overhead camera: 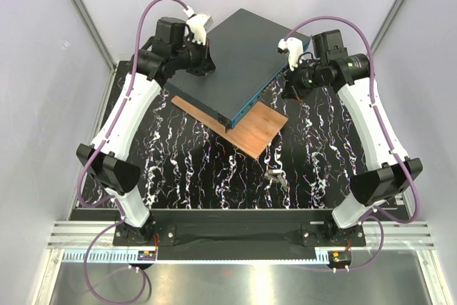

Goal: Insert the plug into the switch port

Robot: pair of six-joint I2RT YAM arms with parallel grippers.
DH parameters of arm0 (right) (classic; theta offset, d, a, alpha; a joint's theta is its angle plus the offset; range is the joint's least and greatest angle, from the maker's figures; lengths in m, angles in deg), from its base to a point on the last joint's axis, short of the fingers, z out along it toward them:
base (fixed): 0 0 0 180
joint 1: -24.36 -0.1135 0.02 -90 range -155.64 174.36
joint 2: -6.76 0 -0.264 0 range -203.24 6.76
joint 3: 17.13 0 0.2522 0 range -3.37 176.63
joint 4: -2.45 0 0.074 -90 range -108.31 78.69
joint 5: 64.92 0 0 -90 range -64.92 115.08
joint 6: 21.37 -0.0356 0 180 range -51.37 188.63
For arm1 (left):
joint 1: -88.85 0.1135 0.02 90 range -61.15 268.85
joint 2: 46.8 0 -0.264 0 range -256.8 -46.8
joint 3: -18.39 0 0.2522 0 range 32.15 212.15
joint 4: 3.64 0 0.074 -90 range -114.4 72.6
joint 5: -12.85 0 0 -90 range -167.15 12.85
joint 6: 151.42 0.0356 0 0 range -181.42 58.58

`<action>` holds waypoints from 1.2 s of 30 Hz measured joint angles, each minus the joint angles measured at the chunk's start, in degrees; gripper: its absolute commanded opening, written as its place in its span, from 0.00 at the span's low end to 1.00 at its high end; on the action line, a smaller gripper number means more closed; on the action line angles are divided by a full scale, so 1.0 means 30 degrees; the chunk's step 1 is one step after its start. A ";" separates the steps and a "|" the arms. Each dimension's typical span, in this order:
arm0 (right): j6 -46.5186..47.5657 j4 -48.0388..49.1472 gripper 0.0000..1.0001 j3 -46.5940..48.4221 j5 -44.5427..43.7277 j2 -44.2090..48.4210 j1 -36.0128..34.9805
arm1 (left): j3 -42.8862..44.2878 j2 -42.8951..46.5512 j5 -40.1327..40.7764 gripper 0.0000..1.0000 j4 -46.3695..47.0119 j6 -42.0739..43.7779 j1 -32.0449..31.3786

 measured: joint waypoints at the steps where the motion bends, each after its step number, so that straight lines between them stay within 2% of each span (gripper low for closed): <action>1: -0.0117 0.0029 0.00 0.0219 0.0153 -0.0153 -0.0022 | 0.0000 0.0000 -0.0007 0.00 0.0000 0.0000 0.0007; 25: -0.2681 0.3147 0.00 0.0197 0.0641 -0.1086 -0.0408 | -0.0197 0.0007 -0.0372 0.00 0.0306 -0.0444 0.0262; 30: -0.3381 0.4109 0.00 -0.1377 0.0656 -0.0845 -0.0415 | -0.0219 0.0000 -0.0466 0.00 0.0357 -0.0503 0.0284; 36: -0.5093 0.7125 0.00 -0.4656 0.0641 0.0423 -0.0525 | -0.0219 0.0000 -0.0546 0.00 0.0364 -0.0597 0.0313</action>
